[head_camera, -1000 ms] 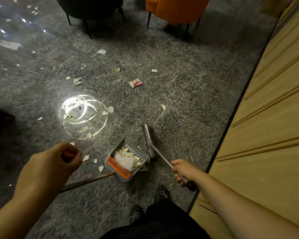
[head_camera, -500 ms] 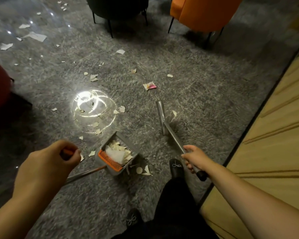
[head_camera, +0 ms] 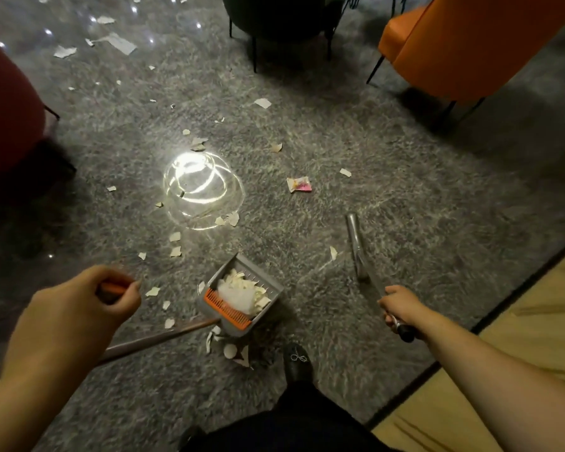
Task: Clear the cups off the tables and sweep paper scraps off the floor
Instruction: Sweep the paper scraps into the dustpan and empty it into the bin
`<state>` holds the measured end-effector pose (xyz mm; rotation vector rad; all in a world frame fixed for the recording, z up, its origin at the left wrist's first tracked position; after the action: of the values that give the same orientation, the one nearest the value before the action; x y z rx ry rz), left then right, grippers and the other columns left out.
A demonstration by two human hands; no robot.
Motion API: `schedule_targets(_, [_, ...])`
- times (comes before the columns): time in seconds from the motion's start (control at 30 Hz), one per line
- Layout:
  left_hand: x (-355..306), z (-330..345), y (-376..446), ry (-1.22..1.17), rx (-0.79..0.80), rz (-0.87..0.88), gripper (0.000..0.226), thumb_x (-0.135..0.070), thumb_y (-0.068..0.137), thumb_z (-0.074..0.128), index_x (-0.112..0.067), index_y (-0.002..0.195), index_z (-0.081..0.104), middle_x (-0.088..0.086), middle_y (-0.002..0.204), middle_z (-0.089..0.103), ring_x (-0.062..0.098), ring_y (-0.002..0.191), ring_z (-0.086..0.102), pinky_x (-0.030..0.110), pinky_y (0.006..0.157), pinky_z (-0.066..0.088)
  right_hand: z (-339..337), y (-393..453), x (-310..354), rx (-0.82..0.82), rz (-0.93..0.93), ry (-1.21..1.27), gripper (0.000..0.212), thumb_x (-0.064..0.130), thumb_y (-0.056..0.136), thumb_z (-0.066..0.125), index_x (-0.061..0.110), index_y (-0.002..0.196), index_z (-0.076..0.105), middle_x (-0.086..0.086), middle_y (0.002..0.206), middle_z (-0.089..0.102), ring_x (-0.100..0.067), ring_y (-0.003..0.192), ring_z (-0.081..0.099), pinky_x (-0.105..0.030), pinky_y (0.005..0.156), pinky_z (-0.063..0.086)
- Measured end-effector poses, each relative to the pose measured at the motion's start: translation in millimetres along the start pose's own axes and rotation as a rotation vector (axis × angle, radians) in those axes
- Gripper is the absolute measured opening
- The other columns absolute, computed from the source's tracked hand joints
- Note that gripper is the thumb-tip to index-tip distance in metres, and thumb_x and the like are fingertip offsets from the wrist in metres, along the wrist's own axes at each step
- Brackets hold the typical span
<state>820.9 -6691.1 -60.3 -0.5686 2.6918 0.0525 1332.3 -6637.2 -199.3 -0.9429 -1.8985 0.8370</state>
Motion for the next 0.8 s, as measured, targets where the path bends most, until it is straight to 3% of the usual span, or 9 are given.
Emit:
schedule_targets(0.1, [-16,-4,-11,-0.017,-0.025,-0.076,0.048,-0.088,0.067,0.044,-0.053,0.095,0.062,-0.033,0.074,0.062,0.001,0.057,0.061,0.035,0.055,0.058,-14,28,20,0.054,0.006,-0.118,0.043,-0.003,0.096,0.039,0.004,0.138,0.036,-0.014,0.071,0.046,-0.021,0.05,0.043,-0.015,0.033,0.033])
schedule_targets(0.2, [-26,-11,-23,-0.048,-0.052,-0.137,0.041,-0.081,0.068,0.05,-0.052,0.094,0.062,-0.031,0.069,0.062,0.003,0.052,0.06,0.033,0.05,0.056,-10,41,41,0.126,0.008,-0.249,0.016,-0.005,0.095,0.035,-0.001,0.101,0.048,-0.013,0.065,0.044,-0.019,0.042,0.041,-0.016,0.035,0.032])
schedule_targets(0.27, [-30,-15,-32,-0.05,-0.069,-0.17,0.037,-0.078,0.068,0.052,-0.053,0.094,0.062,-0.036,0.071,0.061,0.0,0.052,0.06,0.032,0.05,0.056,0,41,54,0.175,-0.003,-0.328,0.018,-0.007,0.093,0.034,0.001,0.088,0.049,-0.014,0.063,0.044,-0.018,0.035,0.04,-0.014,0.035,0.032])
schedule_targets(0.4, [-27,-24,-47,-0.064,-0.122,-0.221,0.035,-0.076,0.068,0.053,-0.051,0.092,0.062,-0.037,0.073,0.06,0.002,0.054,0.06,0.035,0.051,0.057,34,22,71,0.232,-0.04,-0.48,0.019,-0.008,0.092,0.033,0.003,0.089,0.049,-0.015,0.064,0.046,-0.018,0.042,0.041,-0.013,0.034,0.03])
schedule_targets(0.5, [-22,-34,-59,-0.047,-0.169,-0.24,0.028,-0.073,0.067,0.053,-0.055,0.086,0.059,-0.04,0.075,0.059,0.003,0.054,0.059,0.034,0.053,0.056,63,2,72,0.275,-0.05,-0.523,0.022,-0.008,0.092,0.033,0.003,0.103,0.048,-0.016,0.071,0.046,-0.02,0.048,0.042,-0.013,0.032,0.03])
schedule_targets(0.6, [-15,-44,-73,0.0,-0.198,-0.239,0.017,-0.068,0.068,0.059,-0.059,0.082,0.056,-0.024,0.058,0.06,0.009,0.054,0.06,0.033,0.054,0.054,94,-19,66,0.361,-0.076,-0.545,0.03,-0.007,0.092,0.032,0.002,0.117,0.045,-0.016,0.076,0.046,-0.02,0.049,0.043,-0.016,0.034,0.031])
schedule_targets(0.7, [-3,-50,-86,0.0,-0.191,-0.278,0.023,-0.048,0.074,0.076,-0.049,0.088,0.058,-0.013,0.063,0.065,0.021,0.06,0.064,0.037,0.058,0.055,126,-42,59,0.455,-0.102,-0.52,0.026,-0.006,0.088,0.031,0.006,0.097,0.051,-0.012,0.063,0.044,-0.017,0.038,0.04,-0.015,0.035,0.03])
schedule_targets(0.8, [14,-60,-100,0.034,-0.194,-0.378,0.018,-0.045,0.075,0.075,-0.037,0.07,0.06,-0.004,0.065,0.066,0.026,0.063,0.063,0.035,0.059,0.053,154,-60,58,0.527,-0.105,-0.552,0.023,-0.006,0.087,0.033,0.011,0.084,0.049,-0.008,0.054,0.042,-0.016,0.037,0.038,-0.016,0.037,0.029])
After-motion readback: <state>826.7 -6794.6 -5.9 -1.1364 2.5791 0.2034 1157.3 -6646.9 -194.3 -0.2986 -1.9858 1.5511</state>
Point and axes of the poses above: each hand's wrist, its own y-axis towards the middle knuckle, its own z-axis out of the palm, x = y × z, the point moved 3 cm from there along y, towards the middle knuckle
